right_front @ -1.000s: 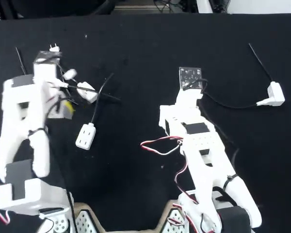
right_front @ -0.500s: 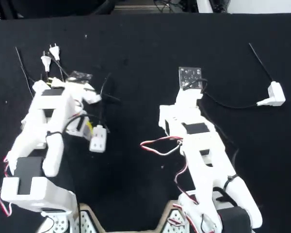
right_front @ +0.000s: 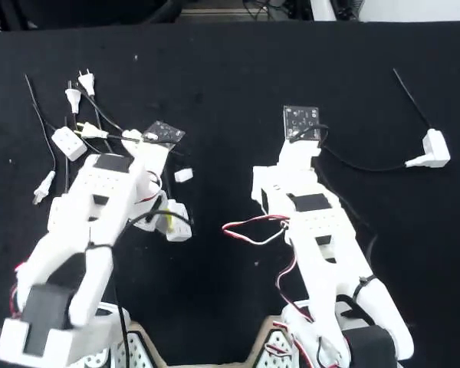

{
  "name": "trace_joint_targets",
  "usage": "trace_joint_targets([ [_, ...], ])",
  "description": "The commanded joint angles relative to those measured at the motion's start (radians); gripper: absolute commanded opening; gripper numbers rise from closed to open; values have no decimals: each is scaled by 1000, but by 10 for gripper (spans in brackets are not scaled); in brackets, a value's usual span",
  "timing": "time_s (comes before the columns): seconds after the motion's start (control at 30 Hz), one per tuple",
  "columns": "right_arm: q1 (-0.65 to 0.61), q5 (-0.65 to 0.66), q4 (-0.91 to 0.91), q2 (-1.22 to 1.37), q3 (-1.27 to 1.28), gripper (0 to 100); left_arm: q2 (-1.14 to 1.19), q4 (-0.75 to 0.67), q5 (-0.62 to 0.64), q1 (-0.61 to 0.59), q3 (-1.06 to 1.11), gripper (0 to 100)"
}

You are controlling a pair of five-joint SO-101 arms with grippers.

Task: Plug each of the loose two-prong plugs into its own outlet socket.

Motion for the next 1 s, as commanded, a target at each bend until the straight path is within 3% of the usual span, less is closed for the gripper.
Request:
trace_joint_targets([
  [0.0, 17, -11, 2, -38, -16, 222, -146, -26, 8, -54, -28, 242],
  [0.13, 14, -11, 2, -38, -16, 222, -195, -100, 60, -91, -36, 242],
  [0.3, 14, -11, 2, -38, -16, 222, -124, -422, 195, -90, 88, 242],
  [0.4, 14, -11, 2, -38, -13, 222, -51, -528, 235, -88, 90, 242],
  [0.6, 14, -11, 2, -38, -13, 222, 121, -534, 267, -35, -1, 242],
  [0.77, 14, -11, 2, -38, -12, 222, 222, -522, 269, -65, -58, 242],
  [0.97, 14, -11, 2, -38, -13, 222, 175, -364, 269, -156, -73, 242],
])
